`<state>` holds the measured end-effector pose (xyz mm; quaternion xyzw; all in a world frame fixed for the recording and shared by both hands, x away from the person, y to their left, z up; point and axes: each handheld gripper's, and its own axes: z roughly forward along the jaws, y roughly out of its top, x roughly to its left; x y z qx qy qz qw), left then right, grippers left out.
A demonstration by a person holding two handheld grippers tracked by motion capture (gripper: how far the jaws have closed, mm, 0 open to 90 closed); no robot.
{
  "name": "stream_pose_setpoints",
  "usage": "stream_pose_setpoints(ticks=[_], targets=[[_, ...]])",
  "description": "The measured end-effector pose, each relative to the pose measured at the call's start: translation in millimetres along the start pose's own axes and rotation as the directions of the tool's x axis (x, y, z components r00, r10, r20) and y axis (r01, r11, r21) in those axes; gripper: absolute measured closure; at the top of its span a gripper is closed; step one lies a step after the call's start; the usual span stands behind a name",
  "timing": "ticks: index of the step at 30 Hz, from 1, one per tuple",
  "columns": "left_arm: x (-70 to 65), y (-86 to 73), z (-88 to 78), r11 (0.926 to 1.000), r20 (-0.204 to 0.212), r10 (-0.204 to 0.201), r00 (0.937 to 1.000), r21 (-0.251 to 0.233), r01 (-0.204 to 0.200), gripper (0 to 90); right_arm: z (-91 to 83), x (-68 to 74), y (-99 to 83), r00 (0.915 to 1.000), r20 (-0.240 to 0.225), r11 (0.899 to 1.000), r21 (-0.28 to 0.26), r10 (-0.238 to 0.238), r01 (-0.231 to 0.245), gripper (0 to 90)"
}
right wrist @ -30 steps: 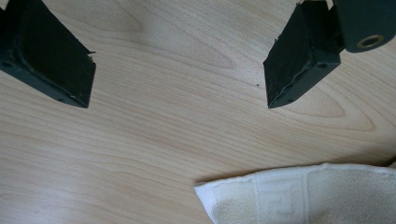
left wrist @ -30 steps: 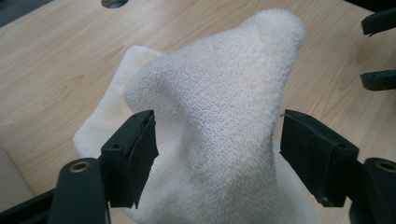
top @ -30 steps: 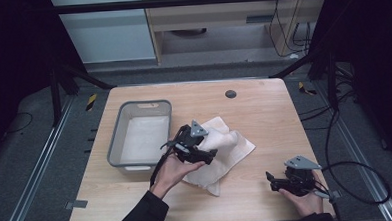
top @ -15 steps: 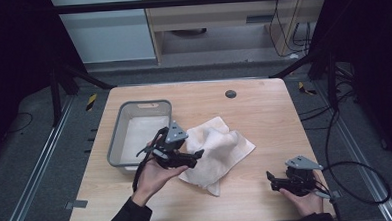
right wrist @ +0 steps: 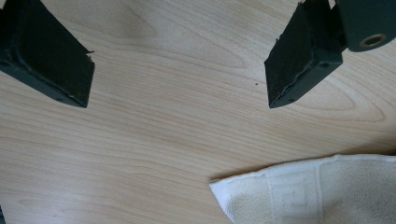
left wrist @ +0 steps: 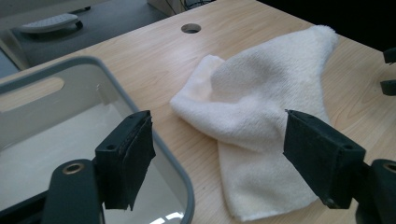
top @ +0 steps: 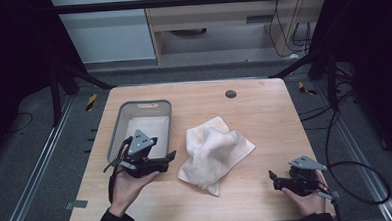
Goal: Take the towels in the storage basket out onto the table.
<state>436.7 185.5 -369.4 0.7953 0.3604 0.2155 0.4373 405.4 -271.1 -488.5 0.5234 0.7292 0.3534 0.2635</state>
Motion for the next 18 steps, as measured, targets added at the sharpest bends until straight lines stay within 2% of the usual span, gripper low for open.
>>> stream_pose_setpoints(ticks=[4,9,15,18], targets=[[10.9,-16.0,-11.1,0.9999,-0.053,-0.013,0.9985,-0.006,0.012,23.8,-0.3,-1.8,-0.8,1.0,0.008,1.0,-0.003,0.003,-0.003,8.1],[23.2,-32.8,-20.1,0.9982,-0.099,-0.056,0.9935,-0.027,0.053,24.0,-0.6,-2.4,-1.0,0.9999,0.011,1.0,-0.005,0.006,-0.006,7.8],[38.4,-52.8,-34.0,0.993,-0.167,-0.109,0.9799,-0.064,0.1,24.1,-1.0,-3.6,-1.5,0.9999,0.013,1.0,-0.009,0.012,-0.011,7.5],[44.4,-69.9,-43.4,0.9905,-0.196,-0.125,0.9727,-0.082,0.111,24.2,-1.5,-4.2,-1.5,0.9998,0.016,1.0,-0.012,0.013,-0.013,7.5]])
